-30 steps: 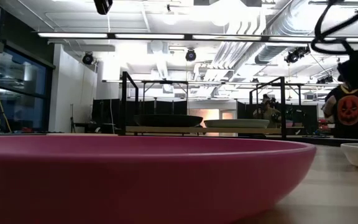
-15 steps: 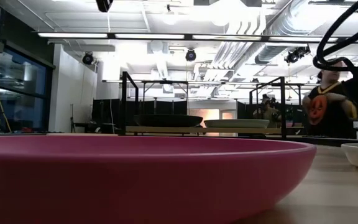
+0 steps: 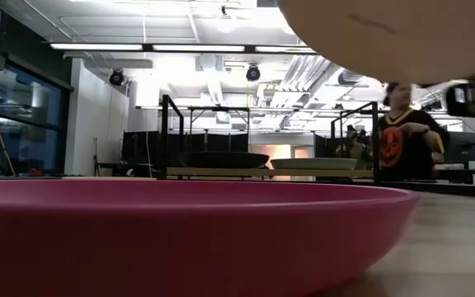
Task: Place and stack plates onto a shelf
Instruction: Stack the white plate on top of the light blue plate on the shelf
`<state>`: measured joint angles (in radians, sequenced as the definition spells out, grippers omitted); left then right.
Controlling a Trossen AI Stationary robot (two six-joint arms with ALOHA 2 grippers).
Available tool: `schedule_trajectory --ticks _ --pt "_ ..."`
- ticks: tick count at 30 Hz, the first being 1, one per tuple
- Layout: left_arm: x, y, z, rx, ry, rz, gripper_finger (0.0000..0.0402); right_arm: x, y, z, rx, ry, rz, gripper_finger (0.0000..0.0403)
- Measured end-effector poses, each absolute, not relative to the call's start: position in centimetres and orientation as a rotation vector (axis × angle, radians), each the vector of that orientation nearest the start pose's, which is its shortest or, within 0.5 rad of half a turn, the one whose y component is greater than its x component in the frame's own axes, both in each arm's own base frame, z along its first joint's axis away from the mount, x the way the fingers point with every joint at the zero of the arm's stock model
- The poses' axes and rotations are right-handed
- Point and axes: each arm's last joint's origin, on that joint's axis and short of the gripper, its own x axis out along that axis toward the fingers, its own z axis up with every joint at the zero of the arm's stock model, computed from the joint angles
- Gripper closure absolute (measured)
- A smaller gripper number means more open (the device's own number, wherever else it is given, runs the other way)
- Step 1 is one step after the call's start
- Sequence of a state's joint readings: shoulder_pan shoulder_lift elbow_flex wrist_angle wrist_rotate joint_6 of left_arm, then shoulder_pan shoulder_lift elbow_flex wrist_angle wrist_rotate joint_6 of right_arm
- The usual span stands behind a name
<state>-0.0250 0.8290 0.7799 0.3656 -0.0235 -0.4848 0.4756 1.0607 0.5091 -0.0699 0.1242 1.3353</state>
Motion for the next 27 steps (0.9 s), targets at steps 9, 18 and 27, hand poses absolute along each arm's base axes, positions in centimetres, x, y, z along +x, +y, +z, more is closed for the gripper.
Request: schedule_trajectory --ticks 9,18,27 --pt "17.1 -0.4 38.2 -0.478 -0.343 -0.085 0.0312 20.5 6.9 22.0 1.176 0.524 -0.283 0.0403" --pt "16.7 -0.4 38.0 -0.467 -0.317 -0.077 0.0312 22.1 0.8 24.3 1.281 -0.063 -1.12 0.0403" --pt "15.9 -0.4 37.7 -0.462 -0.257 -0.074 0.0312 25.0 -1.4 19.5 1.417 -0.228 -1.326 0.0403"
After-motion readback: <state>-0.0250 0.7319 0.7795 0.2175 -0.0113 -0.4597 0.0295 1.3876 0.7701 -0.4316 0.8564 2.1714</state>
